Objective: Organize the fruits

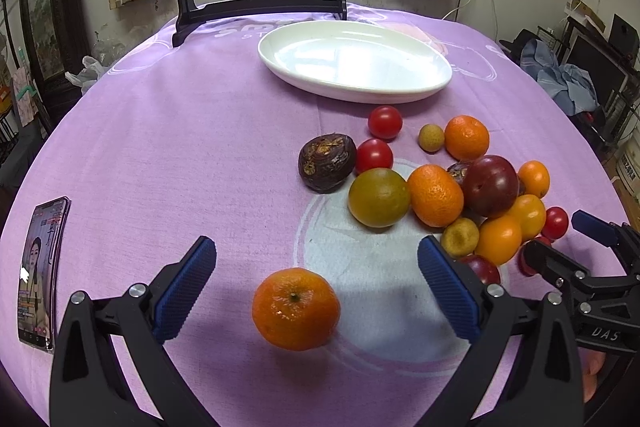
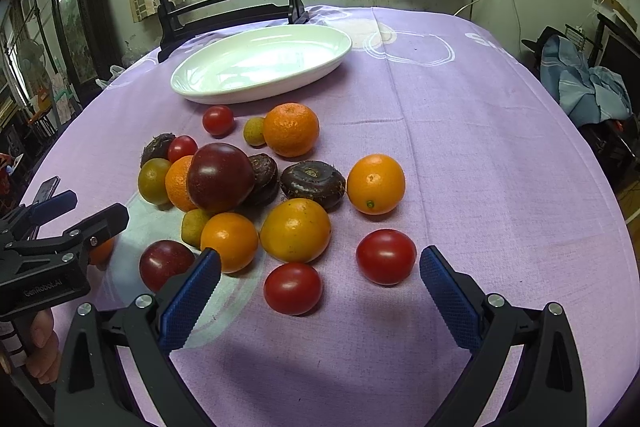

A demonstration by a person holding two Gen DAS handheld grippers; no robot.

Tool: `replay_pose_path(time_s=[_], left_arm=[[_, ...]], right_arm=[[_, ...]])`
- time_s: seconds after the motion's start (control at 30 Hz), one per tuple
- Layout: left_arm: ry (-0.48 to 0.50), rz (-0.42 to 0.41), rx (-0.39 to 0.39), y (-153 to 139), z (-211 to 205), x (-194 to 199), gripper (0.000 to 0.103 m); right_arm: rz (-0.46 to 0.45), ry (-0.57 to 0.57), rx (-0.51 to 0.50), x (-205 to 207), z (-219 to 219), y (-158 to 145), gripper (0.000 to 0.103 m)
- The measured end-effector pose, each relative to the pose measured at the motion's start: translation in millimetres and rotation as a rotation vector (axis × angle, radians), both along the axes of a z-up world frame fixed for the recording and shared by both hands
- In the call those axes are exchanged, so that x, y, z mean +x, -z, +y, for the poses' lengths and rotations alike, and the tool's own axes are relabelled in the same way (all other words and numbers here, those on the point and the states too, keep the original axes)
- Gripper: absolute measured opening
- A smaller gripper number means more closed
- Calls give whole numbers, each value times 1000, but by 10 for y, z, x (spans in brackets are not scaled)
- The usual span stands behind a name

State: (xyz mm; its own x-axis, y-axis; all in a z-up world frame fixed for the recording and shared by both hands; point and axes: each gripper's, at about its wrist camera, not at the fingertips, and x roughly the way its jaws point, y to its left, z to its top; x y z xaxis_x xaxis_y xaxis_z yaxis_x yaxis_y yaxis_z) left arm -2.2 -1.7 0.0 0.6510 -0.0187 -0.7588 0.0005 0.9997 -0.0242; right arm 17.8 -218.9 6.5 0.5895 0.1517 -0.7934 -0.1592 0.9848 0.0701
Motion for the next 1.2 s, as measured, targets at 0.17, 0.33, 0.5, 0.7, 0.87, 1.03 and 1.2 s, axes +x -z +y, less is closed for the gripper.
replay_pose_path(time_s=[0.17,0.33,0.5,0.7,0.87,1.03,1.2], left_arm=[[1,4,1,7,-2,5,99],[0,4,0,14,-2,5,99],[1,10,8,28,-13,13,99],[-2,11,5,30,-2,16,99],[-2,10,6,30,-1,15,99],[-1,12,6,30,-2,16,99],[-2,12,6,30,-1,16,99]], right_arm=[[3,-1,1,-17,-21,-1,100],[9,-4,-10,-3,41,10,100],[10,-4,-8,-1,38,9,100],[15,-5,-12,6,40,22,100],[15,-6,-12,12,45,26,100],[15,-6,-12,12,43,25,100],[15,-7,-12,11,44,27,100]])
